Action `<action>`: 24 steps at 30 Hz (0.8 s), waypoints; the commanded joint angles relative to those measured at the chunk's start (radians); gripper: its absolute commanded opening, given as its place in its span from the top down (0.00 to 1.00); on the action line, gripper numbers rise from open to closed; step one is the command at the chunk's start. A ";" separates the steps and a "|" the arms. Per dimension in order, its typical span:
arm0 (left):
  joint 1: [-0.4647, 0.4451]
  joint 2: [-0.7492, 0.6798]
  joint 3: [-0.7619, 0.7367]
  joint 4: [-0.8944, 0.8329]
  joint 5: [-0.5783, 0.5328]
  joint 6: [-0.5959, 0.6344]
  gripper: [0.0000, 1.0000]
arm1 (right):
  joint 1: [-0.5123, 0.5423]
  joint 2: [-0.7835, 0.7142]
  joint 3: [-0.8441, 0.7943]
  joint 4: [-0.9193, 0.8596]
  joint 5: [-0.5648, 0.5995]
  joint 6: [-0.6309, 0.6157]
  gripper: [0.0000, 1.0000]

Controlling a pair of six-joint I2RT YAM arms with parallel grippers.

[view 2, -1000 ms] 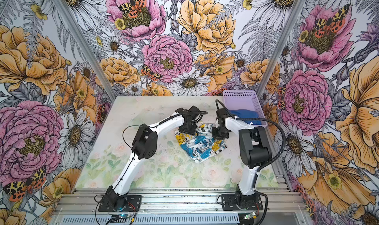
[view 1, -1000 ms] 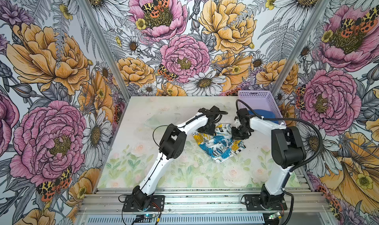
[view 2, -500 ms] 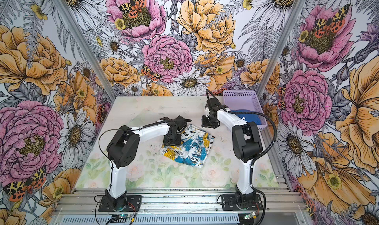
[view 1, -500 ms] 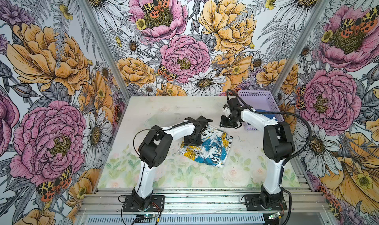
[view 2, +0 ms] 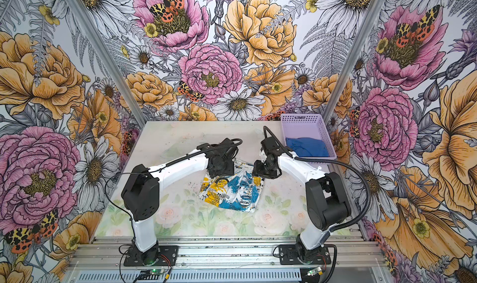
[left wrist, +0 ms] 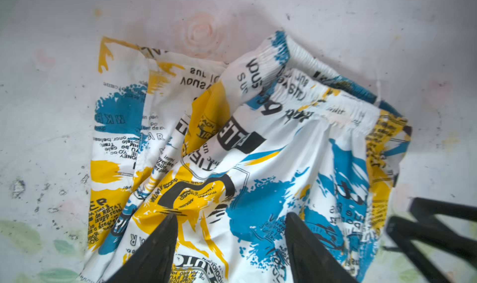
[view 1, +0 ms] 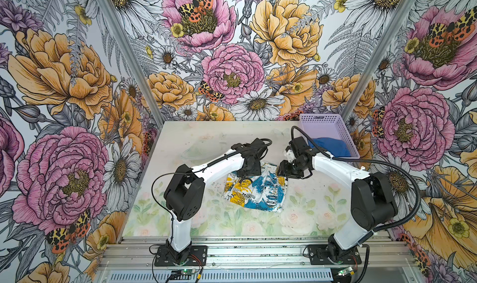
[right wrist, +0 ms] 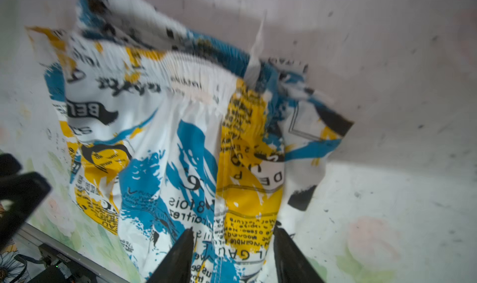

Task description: Fold and stack the mixed laundry pile

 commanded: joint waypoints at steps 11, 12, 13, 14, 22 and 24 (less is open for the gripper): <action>0.079 0.130 -0.049 0.087 -0.027 0.066 0.40 | 0.044 0.139 0.018 0.076 0.158 -0.013 0.60; 0.086 0.127 -0.061 0.087 -0.033 0.065 0.40 | 0.044 0.156 0.039 0.076 0.161 -0.021 0.60; 0.093 0.124 -0.073 0.086 -0.037 0.064 0.41 | 0.044 0.167 0.056 0.077 0.160 -0.029 0.61; 0.098 0.116 -0.090 0.086 -0.039 0.058 0.41 | 0.045 0.180 0.074 0.077 0.158 -0.035 0.61; 0.102 0.047 -0.141 0.085 -0.075 0.037 0.38 | 0.044 0.169 0.101 0.060 0.118 -0.039 0.61; 0.085 0.024 -0.120 0.082 -0.124 0.033 0.32 | 0.040 0.131 0.108 0.036 0.118 -0.035 0.60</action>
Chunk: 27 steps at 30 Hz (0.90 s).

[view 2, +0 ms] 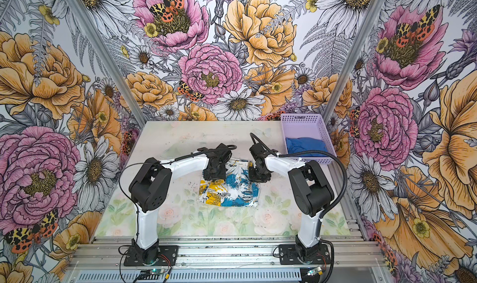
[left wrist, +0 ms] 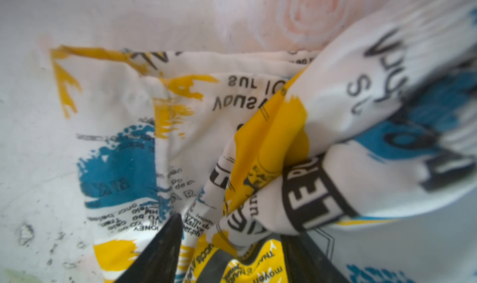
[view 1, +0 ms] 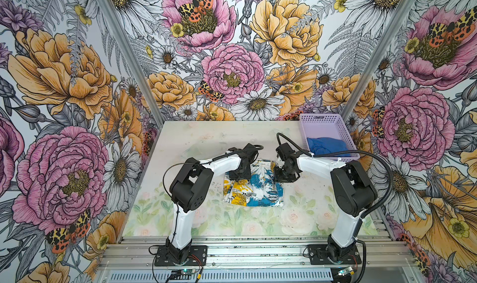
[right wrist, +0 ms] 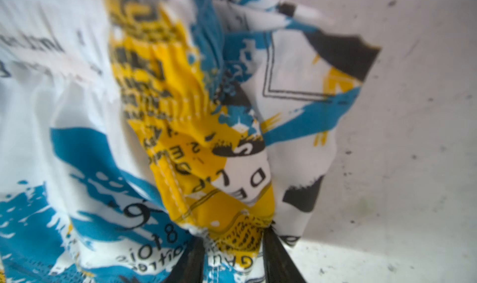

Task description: Fold and stack the mixed laundry pile

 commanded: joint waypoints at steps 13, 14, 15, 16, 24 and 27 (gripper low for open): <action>-0.195 0.014 0.140 0.014 -0.057 -0.065 0.08 | -0.137 -0.299 -0.038 -0.121 -0.003 0.017 0.41; -0.200 0.026 0.139 0.017 -0.048 -0.072 0.08 | -0.142 -0.306 -0.044 -0.124 -0.002 0.014 0.41; -0.204 0.037 0.137 0.018 -0.040 -0.079 0.06 | -0.143 -0.312 -0.048 -0.126 0.000 0.013 0.40; -0.206 0.045 0.135 0.018 -0.034 -0.086 0.06 | -0.143 -0.316 -0.053 -0.126 0.002 0.013 0.40; -0.205 0.106 0.051 0.016 0.004 -0.145 0.01 | -0.144 -0.335 -0.089 -0.125 0.009 0.012 0.39; -0.209 0.151 0.039 0.016 0.021 -0.158 0.01 | -0.145 -0.335 -0.086 -0.125 0.009 0.010 0.39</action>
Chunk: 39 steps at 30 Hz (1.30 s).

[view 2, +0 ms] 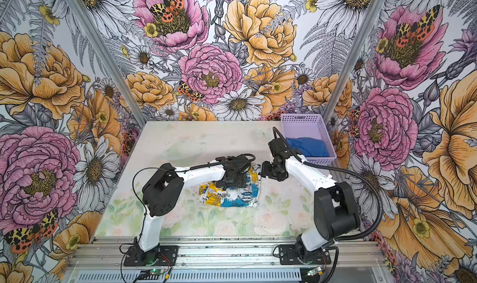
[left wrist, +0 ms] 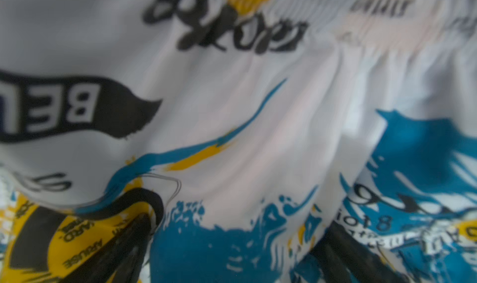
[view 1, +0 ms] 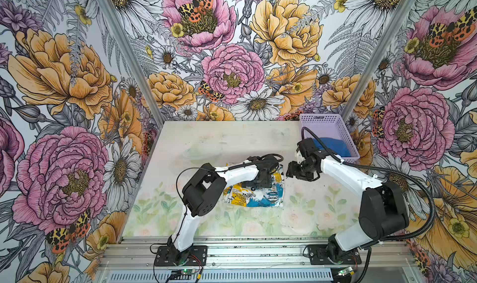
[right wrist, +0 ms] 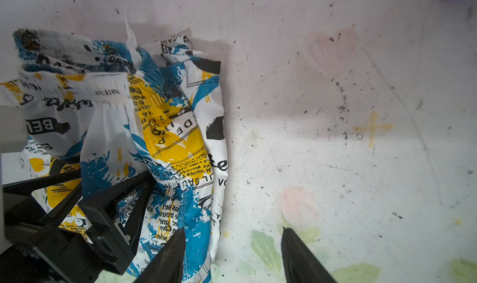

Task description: Fold and stack the mixed laundry pile

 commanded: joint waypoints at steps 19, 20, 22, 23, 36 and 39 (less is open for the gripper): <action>0.330 -0.107 -0.288 -0.006 -0.042 0.252 0.05 | 0.002 -0.047 0.036 -0.003 -0.027 -0.009 0.37; 0.356 -0.119 -0.297 -0.006 -0.042 0.274 0.05 | 0.002 -0.047 0.037 -0.002 -0.027 -0.009 0.38; 0.401 -0.138 -0.301 -0.009 -0.038 0.321 0.06 | 0.001 -0.046 0.041 -0.002 -0.032 -0.007 0.37; 0.422 -0.145 -0.300 -0.018 -0.040 0.344 0.06 | 0.000 -0.045 0.043 -0.003 -0.034 -0.007 0.37; 0.705 -0.222 -0.343 -0.059 -0.184 0.499 0.07 | 0.010 0.022 0.111 -0.002 -0.076 -0.011 0.37; 0.773 -0.215 -0.356 -0.057 -0.229 0.539 0.06 | 0.020 0.039 0.127 -0.003 -0.086 -0.010 0.37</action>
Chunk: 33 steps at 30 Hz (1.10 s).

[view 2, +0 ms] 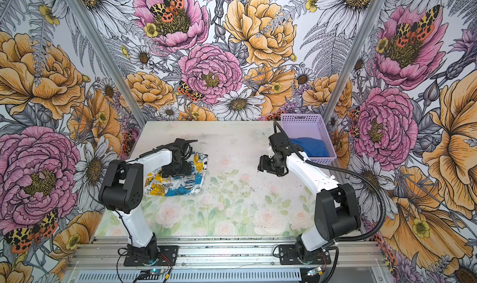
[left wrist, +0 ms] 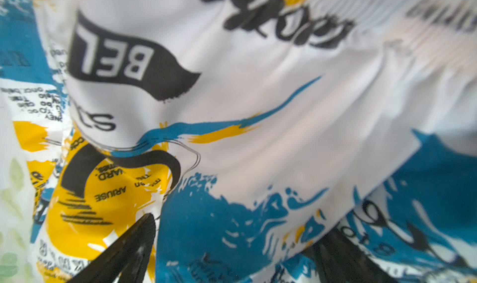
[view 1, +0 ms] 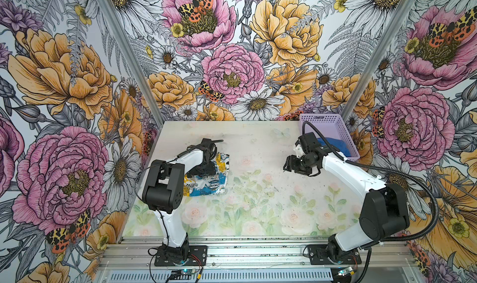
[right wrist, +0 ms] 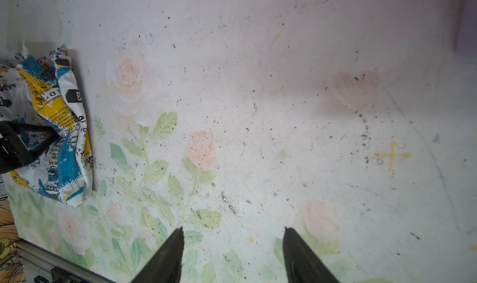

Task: Fold and stack the mixed laundry pile
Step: 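Drag the folded shorts with the left gripper toward the table edge nearest it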

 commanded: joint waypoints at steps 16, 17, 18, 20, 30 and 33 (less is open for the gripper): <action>0.163 -0.131 -0.042 -0.069 -0.048 0.188 0.03 | 0.024 0.076 0.145 -0.053 -0.017 -0.025 0.36; 0.155 -0.145 -0.035 -0.069 -0.033 0.169 0.02 | 0.022 0.080 0.162 -0.055 -0.018 -0.027 0.36; 0.146 -0.157 -0.028 -0.069 -0.023 0.156 0.01 | 0.017 0.084 0.179 -0.057 -0.018 -0.027 0.36; 0.128 -0.181 -0.009 -0.070 -0.001 0.125 0.01 | 0.004 0.091 0.214 -0.061 -0.015 -0.026 0.35; 0.113 -0.125 -0.009 -0.029 0.048 0.055 0.09 | -0.023 0.063 0.251 -0.062 0.002 -0.013 0.35; 0.114 -0.071 -0.005 0.018 0.077 0.042 0.14 | -0.023 0.035 0.219 -0.062 0.013 -0.010 0.35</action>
